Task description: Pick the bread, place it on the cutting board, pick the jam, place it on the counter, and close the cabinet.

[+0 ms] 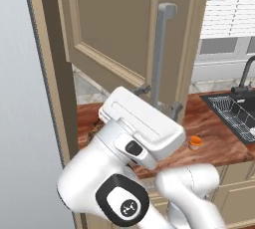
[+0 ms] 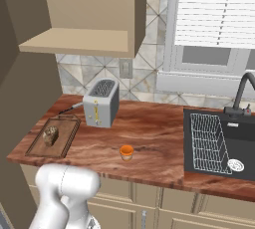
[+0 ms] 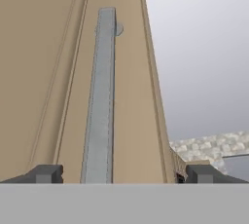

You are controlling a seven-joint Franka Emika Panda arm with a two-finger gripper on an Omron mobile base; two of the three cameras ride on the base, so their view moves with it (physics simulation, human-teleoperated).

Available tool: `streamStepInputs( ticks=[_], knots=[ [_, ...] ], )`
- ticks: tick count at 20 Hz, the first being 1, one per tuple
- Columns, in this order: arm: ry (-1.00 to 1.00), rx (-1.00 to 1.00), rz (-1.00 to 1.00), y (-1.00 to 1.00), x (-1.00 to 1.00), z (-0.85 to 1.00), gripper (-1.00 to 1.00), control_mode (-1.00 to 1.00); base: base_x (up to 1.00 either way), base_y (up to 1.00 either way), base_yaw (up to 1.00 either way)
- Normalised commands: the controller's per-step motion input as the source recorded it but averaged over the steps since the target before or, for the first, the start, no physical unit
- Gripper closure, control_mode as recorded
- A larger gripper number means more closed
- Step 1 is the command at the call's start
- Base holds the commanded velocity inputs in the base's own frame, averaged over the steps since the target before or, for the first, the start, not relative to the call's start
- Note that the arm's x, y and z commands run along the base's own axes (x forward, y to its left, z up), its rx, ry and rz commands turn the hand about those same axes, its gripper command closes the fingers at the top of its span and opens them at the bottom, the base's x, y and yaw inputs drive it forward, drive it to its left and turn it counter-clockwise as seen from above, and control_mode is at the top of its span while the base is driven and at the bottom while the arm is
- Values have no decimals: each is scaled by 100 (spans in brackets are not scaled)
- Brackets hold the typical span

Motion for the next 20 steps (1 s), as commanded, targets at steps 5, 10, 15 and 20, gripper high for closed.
streamStepInputs(
  ticks=[5,10,15,20],
  knots=[
    [5,0,10,-43,0,0,-100,-100,0,0,0],
    [4,0,8,-33,2,0,-100,-100,0,0,0],
    [2,0,5,-11,15,0,-100,-100,0,0,0],
    [6,0,10,-6,35,0,-100,-100,0,0,0]
  ],
)
